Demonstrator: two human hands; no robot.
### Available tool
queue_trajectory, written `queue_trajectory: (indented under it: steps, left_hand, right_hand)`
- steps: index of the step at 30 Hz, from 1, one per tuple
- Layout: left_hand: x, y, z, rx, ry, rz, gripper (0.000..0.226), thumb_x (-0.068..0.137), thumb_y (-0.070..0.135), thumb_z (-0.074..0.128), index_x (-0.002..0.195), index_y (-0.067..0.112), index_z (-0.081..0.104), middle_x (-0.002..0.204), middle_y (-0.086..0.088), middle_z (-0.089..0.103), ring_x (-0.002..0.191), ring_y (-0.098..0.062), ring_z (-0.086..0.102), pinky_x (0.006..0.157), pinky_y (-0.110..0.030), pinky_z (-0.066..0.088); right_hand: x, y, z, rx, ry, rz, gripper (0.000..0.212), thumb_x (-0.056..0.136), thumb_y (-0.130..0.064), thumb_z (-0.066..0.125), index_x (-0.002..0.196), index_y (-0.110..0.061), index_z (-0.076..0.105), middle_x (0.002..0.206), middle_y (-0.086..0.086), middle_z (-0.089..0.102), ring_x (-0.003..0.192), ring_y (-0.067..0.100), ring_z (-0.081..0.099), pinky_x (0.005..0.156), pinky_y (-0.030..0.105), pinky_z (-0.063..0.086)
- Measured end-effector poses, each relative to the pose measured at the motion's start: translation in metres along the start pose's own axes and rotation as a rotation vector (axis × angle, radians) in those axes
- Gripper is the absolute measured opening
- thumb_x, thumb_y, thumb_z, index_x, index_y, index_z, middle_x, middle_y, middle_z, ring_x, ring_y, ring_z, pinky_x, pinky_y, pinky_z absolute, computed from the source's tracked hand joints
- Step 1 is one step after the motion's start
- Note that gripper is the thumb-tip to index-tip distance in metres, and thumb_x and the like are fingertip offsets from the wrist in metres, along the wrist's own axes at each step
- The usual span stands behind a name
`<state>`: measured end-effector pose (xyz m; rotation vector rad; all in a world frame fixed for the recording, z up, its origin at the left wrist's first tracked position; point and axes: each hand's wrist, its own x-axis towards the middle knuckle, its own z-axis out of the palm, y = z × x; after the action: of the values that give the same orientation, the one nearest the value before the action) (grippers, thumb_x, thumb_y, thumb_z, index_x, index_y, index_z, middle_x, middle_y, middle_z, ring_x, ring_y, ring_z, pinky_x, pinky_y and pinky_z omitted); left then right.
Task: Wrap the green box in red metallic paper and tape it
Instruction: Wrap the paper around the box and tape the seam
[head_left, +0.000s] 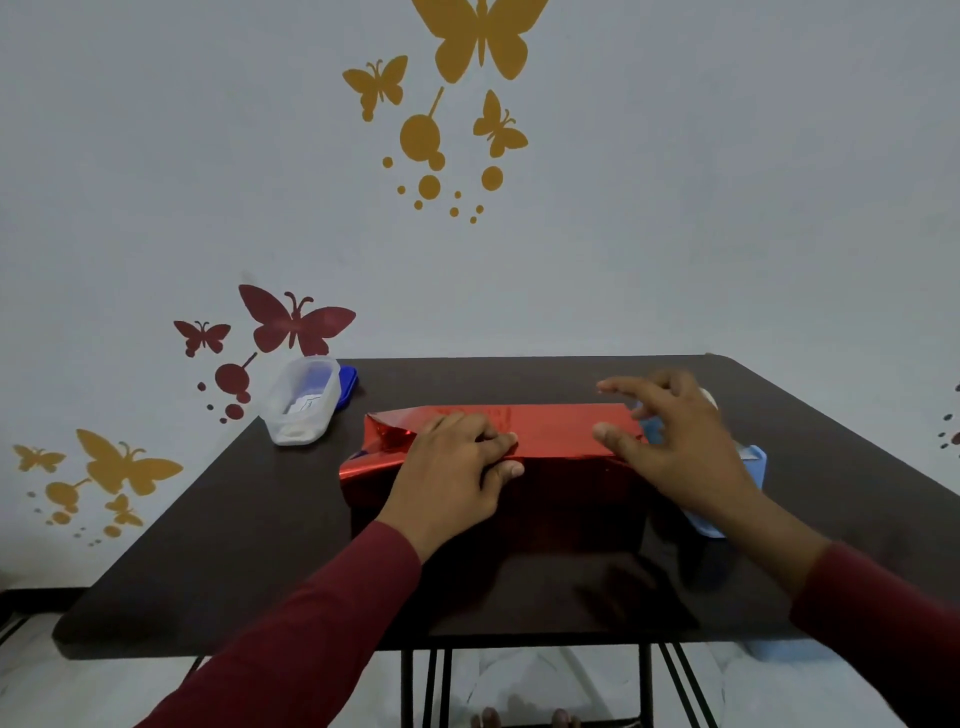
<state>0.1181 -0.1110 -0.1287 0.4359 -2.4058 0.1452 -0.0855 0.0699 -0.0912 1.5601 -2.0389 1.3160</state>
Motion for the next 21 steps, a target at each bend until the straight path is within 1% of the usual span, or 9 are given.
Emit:
queue_trajectory:
  steps: [2, 3, 4, 6, 9, 11, 13, 17, 21]
  left_hand:
    - [0.000, -0.001, 0.003, 0.014, 0.024, -0.004, 0.051, 0.097, 0.057, 0.046, 0.128, 0.027, 0.073, 0.103, 0.011, 0.064, 0.100, -0.014, 0.059, 0.096, -0.034, 0.041]
    - [0.000, -0.001, 0.004, 0.017, 0.039, -0.003, 0.052, 0.096, 0.057, 0.045, 0.126, 0.026, 0.074, 0.102, 0.011, 0.064, 0.099, -0.015, 0.059, 0.096, -0.035, 0.041]
    - [-0.001, -0.001, 0.006, 0.019, 0.057, 0.001, 0.052, 0.096, 0.057, 0.045, 0.125, 0.026, 0.075, 0.101, 0.011, 0.064, 0.097, -0.015, 0.059, 0.096, -0.036, 0.042]
    - [-0.002, -0.002, 0.008, 0.016, 0.095, 0.007, 0.050, 0.096, 0.056, 0.047, 0.123, 0.025, 0.076, 0.099, 0.010, 0.064, 0.096, -0.015, 0.060, 0.095, -0.037, 0.043]
    - [-0.004, -0.002, 0.011, 0.023, 0.124, 0.007, 0.048, 0.096, 0.056, 0.048, 0.123, 0.026, 0.076, 0.099, 0.011, 0.063, 0.096, -0.013, 0.059, 0.097, -0.035, 0.039]
    - [-0.005, -0.002, 0.012, 0.025, 0.123, 0.002, 0.049, 0.096, 0.057, 0.047, 0.123, 0.027, 0.075, 0.100, 0.012, 0.063, 0.097, -0.012, 0.059, 0.099, -0.034, 0.036]
    - [-0.005, -0.002, 0.013, 0.024, 0.128, 0.002, 0.049, 0.096, 0.057, 0.047, 0.123, 0.027, 0.075, 0.100, 0.012, 0.063, 0.096, -0.012, 0.059, 0.099, -0.034, 0.034]
    - [-0.005, -0.002, 0.013, 0.023, 0.145, 0.006, 0.047, 0.097, 0.056, 0.049, 0.122, 0.026, 0.075, 0.099, 0.012, 0.063, 0.096, -0.012, 0.058, 0.099, -0.032, 0.030]
    - [-0.005, -0.002, 0.014, 0.019, 0.161, 0.012, 0.046, 0.097, 0.055, 0.051, 0.121, 0.026, 0.075, 0.098, 0.012, 0.063, 0.095, -0.012, 0.058, 0.098, -0.033, 0.031]
  right_hand:
    - [0.011, -0.007, -0.010, 0.052, -0.059, 0.041, 0.023, 0.087, -0.034, 0.081, 0.109, -0.036, 0.078, 0.119, -0.010, 0.049, 0.112, -0.001, 0.056, 0.098, 0.021, 0.045]
    - [0.016, -0.011, -0.013, 0.060, -0.126, 0.048, 0.016, 0.089, -0.033, 0.079, 0.104, -0.035, 0.080, 0.120, -0.014, 0.050, 0.117, -0.002, 0.054, 0.099, 0.025, 0.046]
    - [0.022, -0.014, -0.014, 0.057, -0.186, 0.049, 0.011, 0.090, -0.032, 0.077, 0.100, -0.033, 0.081, 0.120, -0.017, 0.055, 0.117, -0.003, 0.055, 0.098, 0.023, 0.046]
    - [0.031, -0.023, -0.014, 0.085, -0.275, 0.061, 0.006, 0.092, -0.030, 0.076, 0.095, -0.029, 0.081, 0.114, -0.018, 0.068, 0.110, -0.006, 0.062, 0.095, 0.014, 0.047]
    - [0.041, -0.025, -0.009, 0.201, -0.406, 0.113, 0.005, 0.094, -0.026, 0.076, 0.093, -0.023, 0.080, 0.094, -0.011, 0.078, 0.089, -0.004, 0.070, 0.081, 0.012, 0.050]
    - [0.049, -0.024, -0.004, 0.260, -0.477, 0.156, 0.007, 0.096, -0.021, 0.073, 0.094, -0.018, 0.079, 0.084, -0.003, 0.078, 0.079, 0.002, 0.070, 0.076, 0.018, 0.053]
    - [0.057, -0.024, -0.001, 0.256, -0.554, 0.195, 0.008, 0.097, -0.018, 0.072, 0.094, -0.014, 0.078, 0.078, 0.001, 0.076, 0.074, 0.005, 0.070, 0.074, 0.024, 0.056]
    - [0.077, -0.028, 0.007, 0.115, -0.738, 0.231, 0.014, 0.098, -0.027, 0.071, 0.091, -0.017, 0.077, 0.075, -0.005, 0.074, 0.073, 0.006, 0.070, 0.075, 0.028, 0.058]
    - [0.095, -0.036, 0.018, 0.002, -0.853, 0.276, 0.016, 0.099, -0.027, 0.070, 0.091, -0.016, 0.078, 0.067, -0.012, 0.070, 0.064, 0.004, 0.065, 0.071, 0.027, 0.056]
